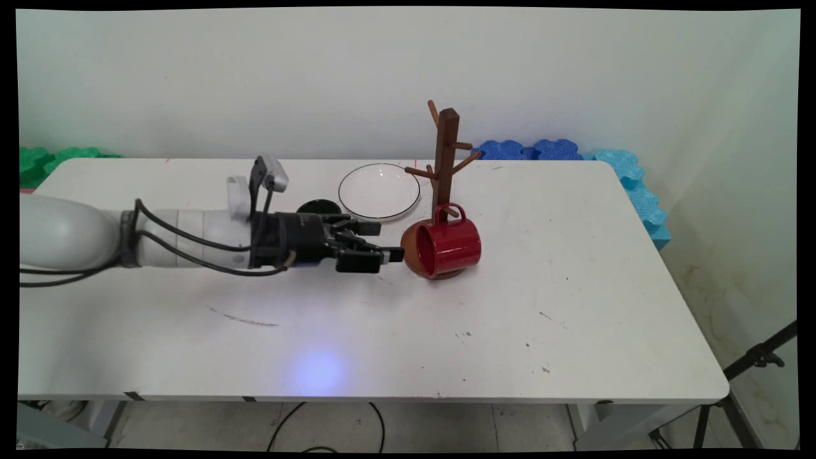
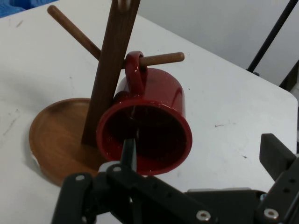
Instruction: Pick up the red mug from the rack
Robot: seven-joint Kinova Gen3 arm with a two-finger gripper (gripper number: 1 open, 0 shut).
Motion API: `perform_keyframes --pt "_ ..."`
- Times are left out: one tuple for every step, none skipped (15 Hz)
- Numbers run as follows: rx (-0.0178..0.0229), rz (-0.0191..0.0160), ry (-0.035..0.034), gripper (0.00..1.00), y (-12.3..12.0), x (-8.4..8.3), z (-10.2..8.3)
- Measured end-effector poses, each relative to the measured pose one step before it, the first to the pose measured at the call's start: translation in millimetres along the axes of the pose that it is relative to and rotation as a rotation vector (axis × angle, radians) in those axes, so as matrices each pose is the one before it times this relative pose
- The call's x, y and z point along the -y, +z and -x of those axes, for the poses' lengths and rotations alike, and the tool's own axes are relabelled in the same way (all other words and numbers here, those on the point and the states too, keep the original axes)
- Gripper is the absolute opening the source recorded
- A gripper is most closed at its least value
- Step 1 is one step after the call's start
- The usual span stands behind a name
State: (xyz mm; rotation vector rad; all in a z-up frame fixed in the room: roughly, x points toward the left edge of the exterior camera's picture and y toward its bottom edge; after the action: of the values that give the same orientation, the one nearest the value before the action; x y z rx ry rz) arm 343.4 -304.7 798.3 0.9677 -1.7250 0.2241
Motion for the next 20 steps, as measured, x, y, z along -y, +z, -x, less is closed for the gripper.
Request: perform_keyframes --pt "-0.00392 -0.00233 -0.00003 1.00 2.66 -0.19 2.92" --pt "-0.00414 -0.00208 -0.00020 1.00 3.01 -0.24 3.33" --pt "-0.00446 -0.00098 0.00057 1.00 3.02 -0.40 2.92" --pt "-0.00334 -0.00134 0.00112 1.00 2.74 -0.21 2.48" --pt "-0.00360 -0.00211 0.00140 1.00 3.21 -0.10 2.83" --pt "-0.00292 -0.00209 0.00223 1.00 3.45 -0.01 2.74" --pt "-0.00213 -0.00134 0.00263 1.00 3.15 0.02 2.38" --pt "-0.00148 -0.00114 0.00173 1.00 1.92 0.07 1.62" --pt "-0.00128 -0.00149 0.00302 1.00 3.19 0.11 2.47" --pt "-0.00154 -0.00145 0.00343 1.00 3.18 0.09 2.27" --pt "-0.00220 -0.00188 0.00408 1.00 4.43 0.30 3.05" --pt "-0.00196 -0.00075 0.00275 1.00 3.43 0.18 2.13" --pt "-0.00257 -0.00061 0.00303 1.00 4.08 0.22 2.30" --pt "-0.00264 -0.00028 0.00334 1.00 4.23 0.26 2.07" --pt "-0.00277 -0.00112 0.00251 1.00 3.92 0.29 1.57" --pt "-0.00310 -0.00156 0.00229 1.00 4.57 0.36 1.92" --pt "-0.00277 0.00008 0.00257 1.00 4.22 0.08 1.30" --pt "-0.00330 -0.00072 0.00231 1.00 4.84 0.08 1.37" --pt "-0.00328 -0.00133 0.00199 1.00 4.60 0.06 1.21" --pt "-0.00250 -0.00046 0.00212 1.00 4.02 -0.11 0.83"
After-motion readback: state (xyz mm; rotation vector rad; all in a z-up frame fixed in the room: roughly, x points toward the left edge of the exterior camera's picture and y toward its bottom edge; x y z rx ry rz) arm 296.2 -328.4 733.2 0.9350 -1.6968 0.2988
